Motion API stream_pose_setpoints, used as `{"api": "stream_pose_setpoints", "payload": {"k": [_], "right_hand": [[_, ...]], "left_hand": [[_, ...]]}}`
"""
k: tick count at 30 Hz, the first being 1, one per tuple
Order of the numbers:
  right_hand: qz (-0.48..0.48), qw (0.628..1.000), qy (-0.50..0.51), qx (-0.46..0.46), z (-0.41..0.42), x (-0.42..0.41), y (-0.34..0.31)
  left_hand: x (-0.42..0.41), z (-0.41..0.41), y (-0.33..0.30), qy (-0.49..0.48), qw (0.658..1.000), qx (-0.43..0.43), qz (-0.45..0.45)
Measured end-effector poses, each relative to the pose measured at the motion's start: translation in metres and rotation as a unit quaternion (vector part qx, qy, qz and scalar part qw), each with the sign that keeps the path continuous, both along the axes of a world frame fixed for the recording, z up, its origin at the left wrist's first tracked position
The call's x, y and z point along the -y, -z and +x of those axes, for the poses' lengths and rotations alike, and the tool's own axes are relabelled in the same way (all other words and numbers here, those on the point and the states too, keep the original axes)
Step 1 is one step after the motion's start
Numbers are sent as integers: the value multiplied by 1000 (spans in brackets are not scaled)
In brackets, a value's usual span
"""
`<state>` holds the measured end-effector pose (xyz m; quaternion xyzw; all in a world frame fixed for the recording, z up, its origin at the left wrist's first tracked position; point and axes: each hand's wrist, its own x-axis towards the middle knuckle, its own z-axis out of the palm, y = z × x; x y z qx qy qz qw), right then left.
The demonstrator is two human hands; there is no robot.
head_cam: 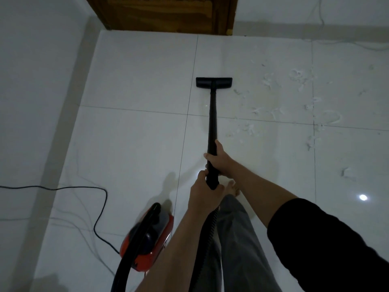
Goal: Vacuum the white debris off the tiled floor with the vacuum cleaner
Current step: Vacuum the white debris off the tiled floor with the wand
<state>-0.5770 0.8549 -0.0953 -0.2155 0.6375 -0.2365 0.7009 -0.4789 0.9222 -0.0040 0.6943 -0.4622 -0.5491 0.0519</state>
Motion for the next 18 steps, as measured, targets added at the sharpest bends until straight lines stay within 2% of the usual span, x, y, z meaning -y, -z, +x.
{"api": "stream_pose_setpoints", "payload": {"k": [12, 18], "right_hand": [[22, 1000, -14, 3, 41, -125, -8], [31, 998, -47, 22, 49, -186, -22]], "left_hand": [[-125, 44, -2, 5, 1000, 27, 2], [-187, 51, -16, -14, 1000, 10, 4]]}}
